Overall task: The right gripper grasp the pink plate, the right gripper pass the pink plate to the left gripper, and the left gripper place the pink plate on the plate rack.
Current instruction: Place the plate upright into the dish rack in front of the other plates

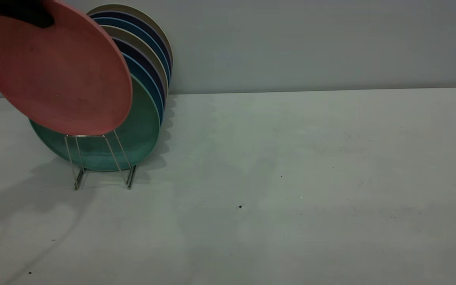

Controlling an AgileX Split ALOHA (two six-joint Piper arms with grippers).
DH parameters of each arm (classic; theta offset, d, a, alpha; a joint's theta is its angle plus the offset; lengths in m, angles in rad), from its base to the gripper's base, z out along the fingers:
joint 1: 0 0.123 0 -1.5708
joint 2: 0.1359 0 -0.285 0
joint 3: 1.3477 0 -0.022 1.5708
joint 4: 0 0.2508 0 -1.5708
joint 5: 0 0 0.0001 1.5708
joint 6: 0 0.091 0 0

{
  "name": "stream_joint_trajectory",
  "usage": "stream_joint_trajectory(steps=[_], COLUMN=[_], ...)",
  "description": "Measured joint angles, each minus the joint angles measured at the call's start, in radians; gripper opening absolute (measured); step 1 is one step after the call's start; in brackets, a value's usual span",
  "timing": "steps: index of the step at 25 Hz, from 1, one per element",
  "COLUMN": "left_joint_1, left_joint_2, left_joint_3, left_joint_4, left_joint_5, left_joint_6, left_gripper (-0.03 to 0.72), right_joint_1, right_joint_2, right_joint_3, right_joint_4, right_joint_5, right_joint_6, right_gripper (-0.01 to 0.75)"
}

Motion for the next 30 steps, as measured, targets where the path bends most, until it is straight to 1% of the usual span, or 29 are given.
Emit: stream_joint_trajectory(steps=[11, 17, 22, 28, 30], left_joint_1=[0.0, 0.0, 0.0, 0.0, 0.0], left_joint_2=[0.019, 0.021, 0.021, 0.021, 0.021], left_joint_3=[0.0, 0.0, 0.0, 0.0, 0.0], left_joint_4=[-0.004, -0.006, -0.006, -0.006, -0.006], left_joint_5=[0.011, 0.012, 0.019, 0.025, 0.025], left_joint_6=[0.001, -0.021, -0.052, -0.125, -0.131], left_gripper=[0.093, 0.117, 0.187, 0.303, 0.323], right_joint_1=[0.0, 0.0, 0.0, 0.0, 0.0], right_joint_2=[0.0, 0.0, 0.0, 0.0, 0.0], right_joint_3=[0.014, 0.014, 0.014, 0.014, 0.014], right_joint_4=[-0.012, -0.012, -0.012, -0.013, -0.013], right_joint_5=[-0.016, -0.019, -0.02, -0.021, -0.021], right_joint_6=[0.021, 0.022, 0.022, 0.022, 0.022], right_gripper=[0.318, 0.318, 0.318, 0.318, 0.318])
